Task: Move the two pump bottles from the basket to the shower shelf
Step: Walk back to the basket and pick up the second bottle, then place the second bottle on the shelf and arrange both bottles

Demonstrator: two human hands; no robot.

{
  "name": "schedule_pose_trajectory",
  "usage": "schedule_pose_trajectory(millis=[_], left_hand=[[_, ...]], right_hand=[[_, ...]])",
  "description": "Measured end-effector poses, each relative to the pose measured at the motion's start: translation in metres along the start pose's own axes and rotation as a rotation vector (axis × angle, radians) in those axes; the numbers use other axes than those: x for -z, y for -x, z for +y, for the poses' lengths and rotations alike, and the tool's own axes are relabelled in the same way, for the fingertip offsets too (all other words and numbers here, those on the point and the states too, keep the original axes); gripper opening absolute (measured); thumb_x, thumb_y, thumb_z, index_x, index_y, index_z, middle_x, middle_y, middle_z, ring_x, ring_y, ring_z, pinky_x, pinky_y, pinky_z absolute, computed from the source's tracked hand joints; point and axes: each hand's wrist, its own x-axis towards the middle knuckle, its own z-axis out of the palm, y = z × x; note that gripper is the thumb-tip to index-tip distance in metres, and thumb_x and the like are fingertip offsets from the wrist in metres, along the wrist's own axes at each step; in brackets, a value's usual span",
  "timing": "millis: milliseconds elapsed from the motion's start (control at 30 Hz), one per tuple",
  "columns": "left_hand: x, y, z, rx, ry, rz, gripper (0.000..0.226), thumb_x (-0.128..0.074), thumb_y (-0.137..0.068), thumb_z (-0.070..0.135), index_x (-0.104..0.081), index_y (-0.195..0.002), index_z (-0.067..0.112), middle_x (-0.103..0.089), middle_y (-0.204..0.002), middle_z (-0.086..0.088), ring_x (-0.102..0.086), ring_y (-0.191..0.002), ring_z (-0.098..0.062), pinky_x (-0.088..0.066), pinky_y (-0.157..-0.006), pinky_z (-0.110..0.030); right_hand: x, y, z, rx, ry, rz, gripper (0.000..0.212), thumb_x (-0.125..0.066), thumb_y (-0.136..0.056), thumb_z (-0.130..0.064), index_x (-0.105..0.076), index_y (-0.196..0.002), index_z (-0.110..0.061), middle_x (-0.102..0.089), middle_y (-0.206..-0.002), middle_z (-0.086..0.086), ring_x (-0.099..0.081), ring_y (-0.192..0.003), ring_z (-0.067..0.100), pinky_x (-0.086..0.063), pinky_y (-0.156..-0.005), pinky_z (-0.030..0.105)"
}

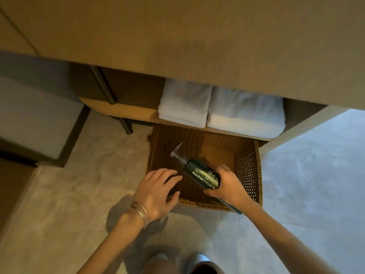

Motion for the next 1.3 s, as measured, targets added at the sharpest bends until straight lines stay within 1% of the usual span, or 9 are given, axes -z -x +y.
schedule_pose_trajectory(millis=[200, 300, 400, 467, 567, 633, 767, 900, 1300], left_hand=[[0.150, 0.045, 0.071, 0.027, -0.021, -0.029, 0.044, -0.051, -0.076, 0.042, -0.067, -0.110, 0.019, -0.063, -0.113, -0.004, -0.055, -0.104, -0.022, -0.035, -0.091, -0.036], [0.241, 0.065, 0.100, 0.109, -0.044, -0.004, 0.047, -0.051, -0.073, 0.044, -0.067, -0.110, 0.020, -0.063, -0.113, -0.005, -0.049, -0.106, -0.021, -0.032, -0.090, -0.036], [0.331, 0.084, 0.125, 0.198, -0.092, 0.007, 0.048, -0.053, -0.076, 0.045, -0.063, -0.116, 0.020, -0.062, -0.115, -0.007, -0.054, -0.107, -0.025, -0.033, -0.093, -0.037], [0.388, 0.095, 0.142, 0.230, -0.117, 0.042, 0.050, -0.046, -0.078, 0.045, -0.065, -0.115, 0.018, -0.064, -0.113, -0.008, -0.058, -0.104, -0.028, -0.038, -0.095, -0.039], [0.455, 0.112, 0.167, 0.239, -0.151, 0.118, 0.050, -0.045, -0.080, 0.044, -0.063, -0.118, 0.017, -0.061, -0.116, -0.007, -0.051, -0.112, -0.024, -0.030, -0.101, -0.041], [0.484, 0.123, 0.177, 0.243, -0.180, 0.201, 0.044, -0.047, -0.079, 0.043, -0.064, -0.111, 0.017, -0.063, -0.112, -0.006, -0.052, -0.108, -0.023, -0.029, -0.100, -0.040], [0.512, 0.153, 0.195, 0.379, -0.228, 0.287, 0.044, -0.045, -0.080, 0.043, -0.063, -0.110, 0.015, -0.064, -0.109, -0.008, -0.058, -0.103, -0.026, -0.031, -0.098, -0.041], [0.503, 0.194, 0.226, 0.519, -0.220, 0.218, 0.047, -0.045, -0.081, 0.044, -0.060, -0.118, 0.019, -0.062, -0.114, -0.004, -0.055, -0.109, -0.024, -0.037, -0.099, -0.043], [0.468, 0.348, 0.330, 1.063, -0.246, 0.384, 0.048, -0.048, -0.080, 0.045, -0.059, -0.119, 0.021, -0.059, -0.118, -0.004, -0.053, -0.107, -0.026, -0.033, -0.090, -0.037]], right_hand=[[0.119, 0.081, -0.109, 0.079, 0.057, 0.041, 0.083, -0.081, -0.063, -0.032, -0.040, -0.135, -0.018, -0.048, -0.122, 0.003, -0.049, -0.111, 0.019, -0.047, -0.090, 0.036], [0.179, 0.122, -0.168, 0.142, 0.097, 0.027, 0.084, -0.079, -0.066, -0.035, -0.037, -0.137, -0.021, -0.049, -0.126, 0.001, -0.049, -0.114, 0.018, -0.047, -0.092, 0.036], [0.245, 0.163, -0.230, 0.208, 0.146, 0.017, 0.085, -0.076, -0.069, -0.038, -0.032, -0.140, -0.025, -0.048, -0.132, -0.002, -0.045, -0.118, 0.017, -0.045, -0.092, 0.033], [0.287, 0.187, -0.270, 0.230, 0.152, 0.015, 0.084, -0.075, -0.070, -0.041, -0.031, -0.141, -0.028, -0.048, -0.133, -0.005, -0.044, -0.118, 0.015, -0.045, -0.091, 0.033], [0.340, 0.216, -0.322, 0.329, 0.190, 0.043, 0.081, -0.073, -0.071, -0.046, -0.030, -0.139, -0.033, -0.051, -0.128, -0.008, -0.048, -0.112, 0.012, -0.045, -0.084, 0.029], [0.363, 0.230, -0.346, 0.401, 0.192, 0.052, 0.081, -0.072, -0.071, -0.045, -0.030, -0.139, -0.033, -0.051, -0.128, -0.009, -0.047, -0.112, 0.010, -0.043, -0.086, 0.027], [0.378, 0.250, -0.377, 0.546, 0.197, 0.019, 0.079, -0.071, -0.072, -0.045, -0.029, -0.138, -0.033, -0.050, -0.127, -0.011, -0.044, -0.103, 0.002, -0.040, -0.082, 0.021], [0.367, 0.265, -0.400, 0.700, 0.197, -0.090, 0.079, -0.071, -0.071, -0.045, -0.031, -0.138, -0.032, -0.053, -0.124, -0.011, -0.046, -0.098, 0.001, -0.036, -0.075, 0.017], [0.296, 0.341, -0.479, 1.115, 0.311, -0.399, 0.075, -0.072, -0.070, -0.043, -0.036, -0.136, -0.033, -0.056, -0.119, -0.007, -0.055, -0.100, 0.010, -0.050, -0.079, 0.030]])
